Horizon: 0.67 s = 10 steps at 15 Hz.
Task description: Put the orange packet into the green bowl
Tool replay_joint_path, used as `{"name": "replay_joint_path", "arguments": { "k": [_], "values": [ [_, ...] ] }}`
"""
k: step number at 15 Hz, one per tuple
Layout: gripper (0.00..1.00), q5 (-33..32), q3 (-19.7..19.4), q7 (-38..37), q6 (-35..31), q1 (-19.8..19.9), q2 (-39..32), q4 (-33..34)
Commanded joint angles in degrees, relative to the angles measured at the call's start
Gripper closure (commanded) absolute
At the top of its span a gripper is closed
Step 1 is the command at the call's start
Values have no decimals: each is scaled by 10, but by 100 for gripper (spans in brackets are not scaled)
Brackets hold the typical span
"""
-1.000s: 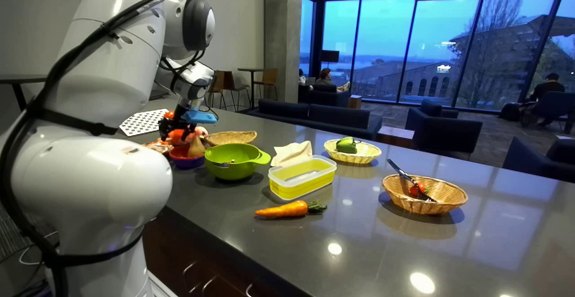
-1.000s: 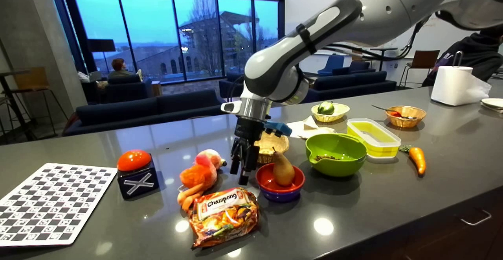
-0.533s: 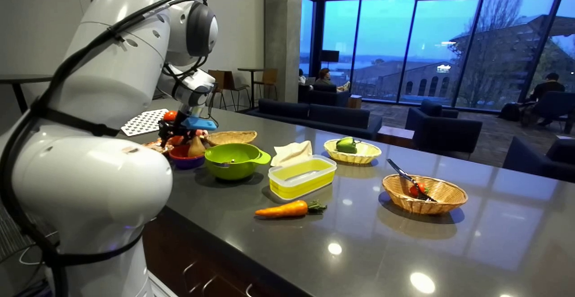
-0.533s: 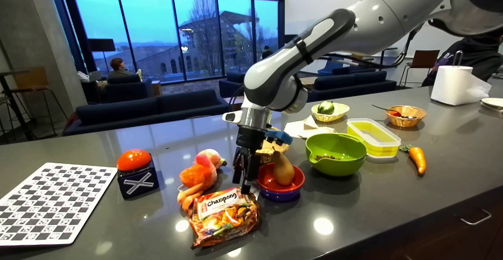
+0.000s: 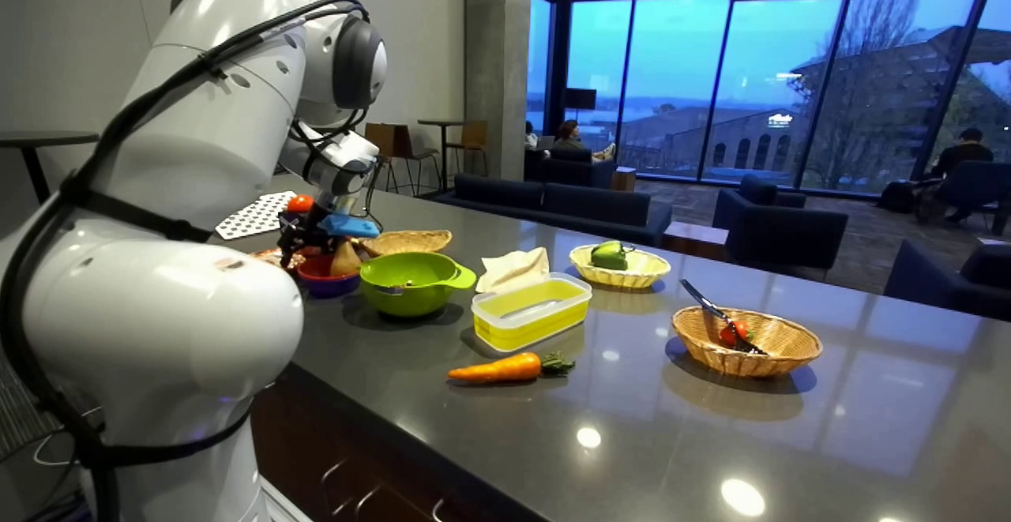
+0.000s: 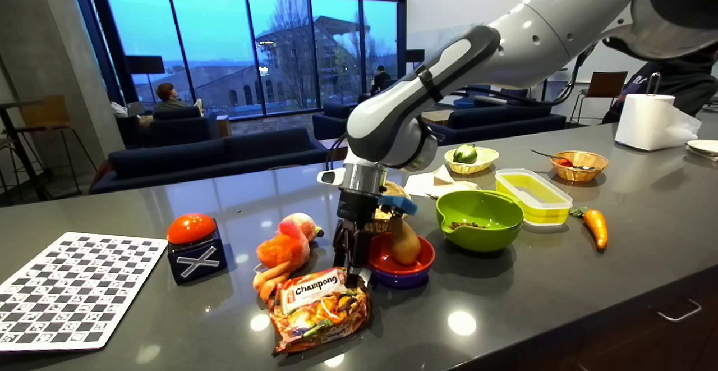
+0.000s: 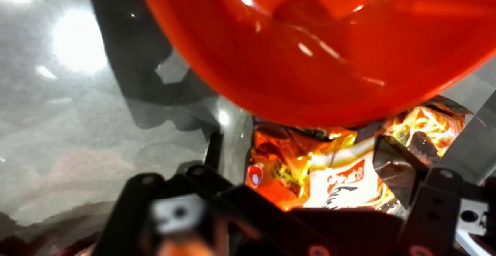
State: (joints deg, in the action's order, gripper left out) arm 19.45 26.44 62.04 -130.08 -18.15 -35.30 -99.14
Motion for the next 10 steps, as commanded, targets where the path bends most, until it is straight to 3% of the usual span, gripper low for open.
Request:
{"name": "replay_joint_path", "arguments": {
  "k": [1, 8, 10],
  "values": [
    [29, 1, 12, -2, 5, 7, -11, 17],
    [78, 2, 18, 1, 8, 6, -13, 32],
    [83, 4, 19, 2, 7, 7, -14, 35]
  ]
}}
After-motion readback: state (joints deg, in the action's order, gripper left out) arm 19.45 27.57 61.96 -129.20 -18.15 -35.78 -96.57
